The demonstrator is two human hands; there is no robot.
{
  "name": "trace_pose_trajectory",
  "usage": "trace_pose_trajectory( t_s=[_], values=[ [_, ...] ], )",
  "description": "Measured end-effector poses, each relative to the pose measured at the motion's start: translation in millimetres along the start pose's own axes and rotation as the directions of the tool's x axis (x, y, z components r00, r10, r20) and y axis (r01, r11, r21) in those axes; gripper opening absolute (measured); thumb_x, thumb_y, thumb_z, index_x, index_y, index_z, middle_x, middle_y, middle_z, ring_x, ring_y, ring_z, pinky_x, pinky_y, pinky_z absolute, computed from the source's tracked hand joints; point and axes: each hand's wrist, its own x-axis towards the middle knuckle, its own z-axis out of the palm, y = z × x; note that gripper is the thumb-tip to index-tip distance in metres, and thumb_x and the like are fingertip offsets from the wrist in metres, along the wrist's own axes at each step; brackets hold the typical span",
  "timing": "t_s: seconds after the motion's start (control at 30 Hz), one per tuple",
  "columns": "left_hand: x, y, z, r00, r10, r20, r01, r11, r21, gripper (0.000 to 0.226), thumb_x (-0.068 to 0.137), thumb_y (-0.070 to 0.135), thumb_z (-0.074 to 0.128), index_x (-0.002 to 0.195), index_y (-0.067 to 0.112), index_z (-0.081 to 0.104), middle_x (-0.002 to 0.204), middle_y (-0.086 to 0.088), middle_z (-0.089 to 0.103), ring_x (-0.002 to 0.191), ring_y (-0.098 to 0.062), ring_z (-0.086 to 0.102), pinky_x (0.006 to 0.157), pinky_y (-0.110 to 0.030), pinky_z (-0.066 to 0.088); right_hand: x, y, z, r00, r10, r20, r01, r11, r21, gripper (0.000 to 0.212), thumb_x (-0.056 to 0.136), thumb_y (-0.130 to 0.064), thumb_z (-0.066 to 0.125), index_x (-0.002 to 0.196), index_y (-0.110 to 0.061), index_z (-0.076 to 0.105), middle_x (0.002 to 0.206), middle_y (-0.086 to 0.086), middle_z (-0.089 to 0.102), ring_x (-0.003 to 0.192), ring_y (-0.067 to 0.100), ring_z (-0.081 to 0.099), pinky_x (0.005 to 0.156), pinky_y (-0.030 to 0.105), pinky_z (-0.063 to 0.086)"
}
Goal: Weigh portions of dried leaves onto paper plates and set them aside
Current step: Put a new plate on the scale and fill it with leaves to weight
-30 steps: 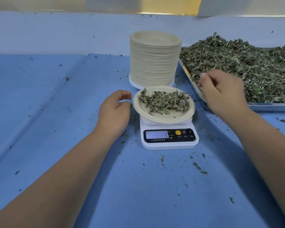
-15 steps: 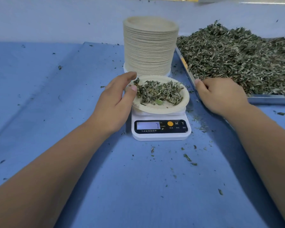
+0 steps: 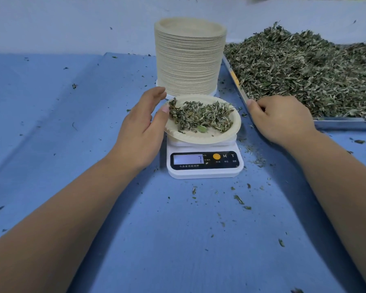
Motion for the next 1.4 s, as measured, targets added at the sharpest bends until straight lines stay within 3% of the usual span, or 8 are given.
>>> trace_pose_trajectory(
  t_s=[0.23, 0.43, 0.67, 0.87, 0.97, 1.1, 1.23, 1.4],
  values=[
    [0.7, -2.2, 1.0, 0.999, 0.006, 0.036, -0.007, 1.0, 0.024, 0.045, 0.104, 0.039, 0.04, 0.149, 0.036, 0.039, 0.145, 0.019, 0.055, 0.131, 0.014, 0.044, 0.1, -0.003, 0.028, -3.9, -14.8, -11.0, 0.988, -0.036, -0.153, 0.069, 0.974, 0.216, 0.017, 0.097, -0.026, 0.052, 0.098, -0.015, 0.065, 0.084, 0.003, 0.065, 0.073, 0.025, 0.056, 0.065, 0.035, 0.047],
    [-0.6, -0.2, 2.7, 0.996, 0.048, 0.078, -0.052, 0.997, 0.061, 0.044, 0.102, 0.04, 0.04, 0.145, 0.034, 0.048, 0.137, 0.022, 0.06, 0.128, 0.013, 0.046, 0.095, 0.002, 0.028, -16.2, -45.6, -15.5, 0.963, -0.235, -0.13, 0.267, 0.887, 0.377, 0.028, 0.099, -0.038, 0.049, 0.104, -0.019, 0.069, 0.093, -0.002, 0.068, 0.082, 0.014, 0.056, 0.072, 0.033, 0.045],
    [-0.2, 2.2, 3.5, 0.99, 0.103, 0.1, -0.113, 0.988, 0.103, 0.044, 0.103, 0.035, 0.041, 0.145, 0.027, 0.052, 0.14, 0.015, 0.058, 0.135, 0.004, 0.045, 0.109, -0.014, 0.035, -21.5, -64.4, -20.8, 0.895, -0.416, -0.158, 0.446, 0.836, 0.321, 0.035, 0.101, -0.038, 0.048, 0.11, -0.015, 0.072, 0.104, 0.0, 0.072, 0.104, 0.021, 0.063, 0.095, 0.049, 0.047],
    [-1.7, 11.9, 1.3, 0.964, 0.204, 0.17, -0.24, 0.943, 0.23, 0.042, 0.103, 0.036, 0.04, 0.136, 0.03, 0.065, 0.159, 0.005, 0.043, 0.156, -0.013, 0.014, 0.122, -0.037, 0.021, -22.0, -66.9, -23.4, 0.818, -0.552, -0.161, 0.573, 0.756, 0.316, 0.033, 0.105, -0.033, 0.048, 0.107, -0.012, 0.074, 0.108, -0.001, 0.073, 0.109, 0.019, 0.064, 0.094, 0.046, 0.049],
    [-3.3, 13.6, 1.6, 0.962, 0.217, 0.162, -0.248, 0.947, 0.203, 0.042, 0.103, 0.036, 0.04, 0.137, 0.029, 0.064, 0.163, 0.005, 0.035, 0.157, -0.012, 0.011, 0.122, -0.035, 0.02, -22.9, -65.0, -25.5, 0.867, -0.443, -0.229, 0.498, 0.778, 0.382, 0.035, 0.105, -0.034, 0.046, 0.109, -0.012, 0.074, 0.108, 0.0, 0.073, 0.107, 0.016, 0.063, 0.094, 0.037, 0.049],
    [-1.2, 12.0, 0.9, 0.996, 0.085, 0.031, -0.088, 0.992, 0.095, 0.042, 0.108, 0.032, 0.037, 0.148, 0.03, 0.05, 0.165, 0.015, 0.023, 0.149, 0.008, 0.013, 0.107, -0.003, 0.014, -14.7, -49.9, -31.4, 0.948, -0.266, -0.172, 0.3, 0.929, 0.216, 0.043, 0.103, -0.041, 0.038, 0.106, -0.012, 0.07, 0.087, 0.008, 0.066, 0.091, 0.03, 0.059, 0.08, 0.04, 0.046],
    [1.7, 6.4, 3.4, 0.983, -0.175, 0.058, 0.176, 0.984, -0.016, 0.045, 0.109, 0.047, 0.035, 0.154, 0.044, 0.035, 0.162, 0.022, 0.028, 0.143, 0.003, 0.028, 0.106, -0.014, 0.017, -14.2, -38.9, -25.4, 0.981, -0.193, -0.024, 0.194, 0.977, 0.085, 0.041, 0.106, -0.044, 0.037, 0.116, -0.014, 0.063, 0.073, -0.001, 0.055, 0.077, 0.032, 0.058, 0.084, 0.042, 0.041],
    [4.3, 2.4, 6.5, 0.959, -0.256, 0.123, 0.269, 0.957, -0.108, 0.056, 0.1, 0.066, 0.032, 0.153, 0.048, 0.036, 0.131, 0.042, 0.035, 0.121, 0.016, 0.032, 0.096, -0.013, 0.021, -13.1, -43.8, -21.2, 0.989, -0.138, 0.048, 0.127, 0.976, 0.176, 0.038, 0.106, -0.046, 0.035, 0.114, -0.018, 0.06, 0.067, -0.013, 0.053, 0.074, 0.023, 0.054, 0.122, 0.05, 0.012]
  ],
)
